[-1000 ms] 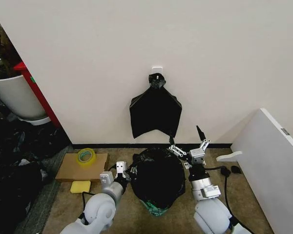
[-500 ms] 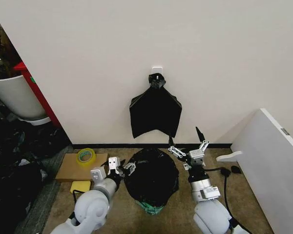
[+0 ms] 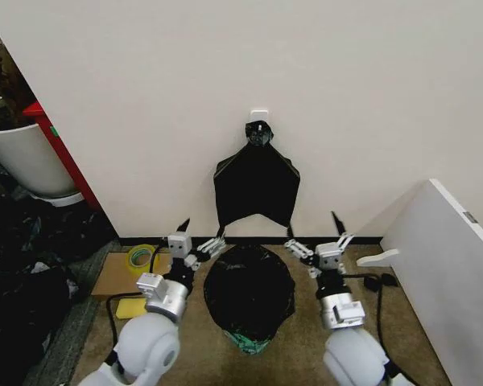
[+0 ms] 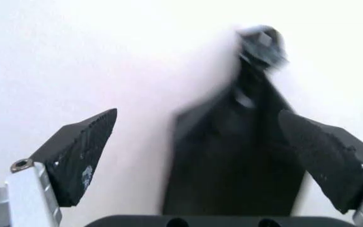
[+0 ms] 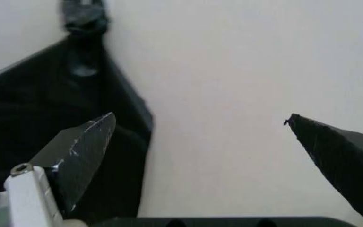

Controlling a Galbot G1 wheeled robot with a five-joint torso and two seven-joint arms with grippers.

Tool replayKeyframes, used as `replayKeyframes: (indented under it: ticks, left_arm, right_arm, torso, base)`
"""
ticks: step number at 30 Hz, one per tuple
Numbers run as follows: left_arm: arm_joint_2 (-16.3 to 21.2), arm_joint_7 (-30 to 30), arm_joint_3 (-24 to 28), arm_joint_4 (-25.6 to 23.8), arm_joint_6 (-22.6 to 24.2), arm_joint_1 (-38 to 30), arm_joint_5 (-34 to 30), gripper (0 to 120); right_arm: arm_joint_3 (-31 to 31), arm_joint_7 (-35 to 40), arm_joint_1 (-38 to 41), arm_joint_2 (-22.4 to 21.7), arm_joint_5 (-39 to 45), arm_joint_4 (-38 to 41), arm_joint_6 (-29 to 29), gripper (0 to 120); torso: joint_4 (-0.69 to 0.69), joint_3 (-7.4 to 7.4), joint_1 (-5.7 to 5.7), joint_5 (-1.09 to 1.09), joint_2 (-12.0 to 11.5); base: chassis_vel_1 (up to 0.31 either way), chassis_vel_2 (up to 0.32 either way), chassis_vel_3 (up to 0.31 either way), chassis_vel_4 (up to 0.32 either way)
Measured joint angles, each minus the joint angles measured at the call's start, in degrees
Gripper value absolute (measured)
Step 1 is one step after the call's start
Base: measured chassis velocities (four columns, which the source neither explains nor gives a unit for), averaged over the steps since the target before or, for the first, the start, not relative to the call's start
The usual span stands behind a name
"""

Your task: Place the garbage bag over the trash bin.

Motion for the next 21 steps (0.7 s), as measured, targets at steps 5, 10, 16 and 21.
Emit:
replayKeyframes:
  ticks: [5, 10, 16, 21]
  left_arm:
    - [-0.3, 3.2, -5.9, 1.6, -1.3, 0.9, -1.5, 100]
    - [0.9, 6.5, -11.0, 2.4, -1.5, 0.8, -5.4, 100]
    - [1.4, 9.5, -14.1, 3.1, -3.3, 1.1, -9.5, 100]
    - [0.2, 9.5, -13.4, 3.0, -4.3, 2.5, -8.9, 100]
  right_arm:
    - [7.0, -3.1, -0.3, 1.0, 7.9, 2.1, -2.3, 100]
    - [12.4, -10.4, -0.8, 1.7, 13.7, -1.1, 5.9, 100]
    - [15.8, -21.6, -2.9, 2.5, 12.5, -4.5, 15.8, 100]
    - [15.5, -22.1, -3.3, 3.4, 12.1, -4.5, 16.1, 100]
  torso:
    - [0.01, 0.0, 0.0, -0.02, 0.0]
    - [0.01, 0.0, 0.0, 0.0, 0.0]
    - [0.0, 0.0, 0.0, -0.01, 0.0]
    - [0.01, 0.0, 0.0, -0.01, 0.0]
  base:
    - [0.0, 0.0, 0.0, 0.0]
    - [0.0, 0.0, 0.0, 0.0]
    - [0.0, 0.0, 0.0, 0.0]
    - [0.0, 0.0, 0.0, 0.0]
